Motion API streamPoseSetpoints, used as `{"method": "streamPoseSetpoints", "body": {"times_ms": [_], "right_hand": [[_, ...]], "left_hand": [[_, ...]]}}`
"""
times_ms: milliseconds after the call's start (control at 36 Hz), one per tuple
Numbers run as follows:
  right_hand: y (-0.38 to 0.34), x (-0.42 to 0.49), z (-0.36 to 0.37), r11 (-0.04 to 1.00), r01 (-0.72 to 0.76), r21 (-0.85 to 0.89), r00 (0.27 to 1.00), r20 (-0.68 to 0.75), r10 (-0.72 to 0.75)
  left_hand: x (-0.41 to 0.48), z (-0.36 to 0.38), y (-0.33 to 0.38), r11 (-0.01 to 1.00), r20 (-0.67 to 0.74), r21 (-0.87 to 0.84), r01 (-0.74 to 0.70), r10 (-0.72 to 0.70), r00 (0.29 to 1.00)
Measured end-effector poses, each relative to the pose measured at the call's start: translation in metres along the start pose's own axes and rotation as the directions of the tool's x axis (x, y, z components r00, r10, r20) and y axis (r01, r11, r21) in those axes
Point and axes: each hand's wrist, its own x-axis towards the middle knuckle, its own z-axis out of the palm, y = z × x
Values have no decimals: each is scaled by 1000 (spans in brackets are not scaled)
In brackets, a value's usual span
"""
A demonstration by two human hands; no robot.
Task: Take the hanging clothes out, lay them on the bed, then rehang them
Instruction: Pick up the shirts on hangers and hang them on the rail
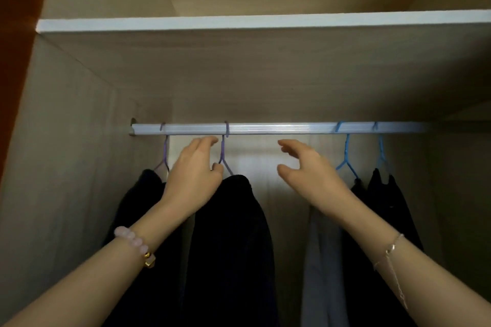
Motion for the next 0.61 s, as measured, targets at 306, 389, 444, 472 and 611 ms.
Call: {"method": "streamPoseSetpoints", "body": {"times_ms": [306, 389, 444, 472, 611], "right_hand": [[129, -16, -90, 813, -440, -383, 897, -138, 420], [153, -20, -86, 811, -510, -286, 849, -14, 529], [161, -21, -80, 841, -532, -102, 844, 16, 536], [162, -20, -76, 841, -542, 11, 841, 5, 542], [158, -7, -63, 782, -572, 250, 800, -40, 598]], "left_hand": [[14, 85, 139, 843, 513, -491, 219, 77, 855], [15, 103, 156, 823, 684, -405, 398, -16, 730], [16, 114, 161, 797, 750, -378, 472, -36, 660], [17, 119, 163, 770, 769, -382, 511, -41, 637], [12, 132, 163, 640, 762, -445, 627, -97, 640]]}}
